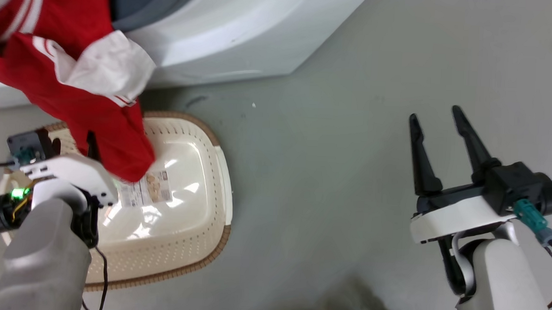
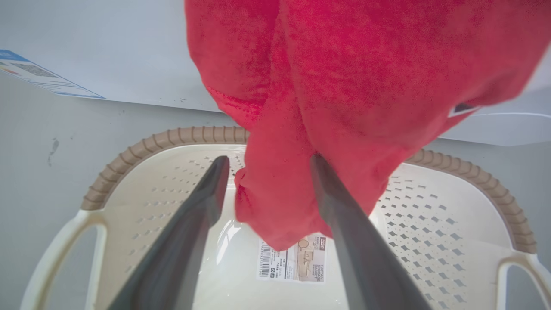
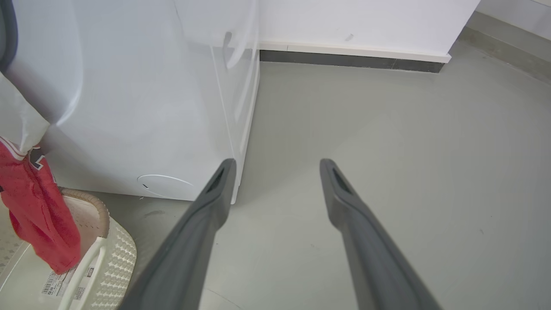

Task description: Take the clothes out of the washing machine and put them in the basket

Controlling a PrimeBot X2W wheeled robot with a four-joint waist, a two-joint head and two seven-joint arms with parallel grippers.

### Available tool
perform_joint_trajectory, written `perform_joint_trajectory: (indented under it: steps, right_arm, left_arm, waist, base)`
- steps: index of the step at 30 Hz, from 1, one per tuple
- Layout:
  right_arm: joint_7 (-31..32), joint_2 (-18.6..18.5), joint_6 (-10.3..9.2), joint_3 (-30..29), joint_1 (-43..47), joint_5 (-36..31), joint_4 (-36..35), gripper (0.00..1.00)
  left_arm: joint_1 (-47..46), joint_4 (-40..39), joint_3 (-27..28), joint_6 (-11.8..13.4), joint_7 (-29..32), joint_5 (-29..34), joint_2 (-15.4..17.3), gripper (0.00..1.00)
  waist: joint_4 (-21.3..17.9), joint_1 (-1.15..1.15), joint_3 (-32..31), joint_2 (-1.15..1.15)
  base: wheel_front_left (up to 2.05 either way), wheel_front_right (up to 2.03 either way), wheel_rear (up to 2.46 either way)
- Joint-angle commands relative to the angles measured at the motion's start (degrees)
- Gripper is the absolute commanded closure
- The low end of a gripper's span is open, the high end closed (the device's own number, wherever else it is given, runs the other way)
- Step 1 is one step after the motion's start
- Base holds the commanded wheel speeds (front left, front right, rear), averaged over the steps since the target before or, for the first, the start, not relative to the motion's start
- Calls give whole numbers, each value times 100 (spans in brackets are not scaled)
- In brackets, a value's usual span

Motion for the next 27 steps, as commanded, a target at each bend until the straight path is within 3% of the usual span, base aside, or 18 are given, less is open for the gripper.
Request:
perform_joint_trajectory:
  steps: [1, 16, 22, 27]
  right_arm:
    - [-35, 4, -4, 70, -26, 14, 43, 0]
    - [168, 4, -4, 14, 662, -87, 178, 0]
    - [246, 4, -4, -14, 804, 4, 81, 0]
    - [199, 5, -4, 14, 834, 154, 97, 0]
  left_arm:
    - [164, -81, 49, -23, -15, 54, 0, 0]
    - [1727, -2398, 586, 44, -15, 949, -227, 0]
    - [1619, -2551, 482, -327, -16, 1114, -111, 0]
    - [1200, -2281, 223, -753, 526, 1072, 122, 0]
  waist:
    - [54, -1, -311, 0]
    - [326, -1, -1826, 0]
    - [310, -1, -1950, 0]
    - [173, -1, -1882, 0]
  base:
    - [0, 0, 0]
    - [0, 0, 0]
    - [0, 0, 0]
    - [0, 0, 0]
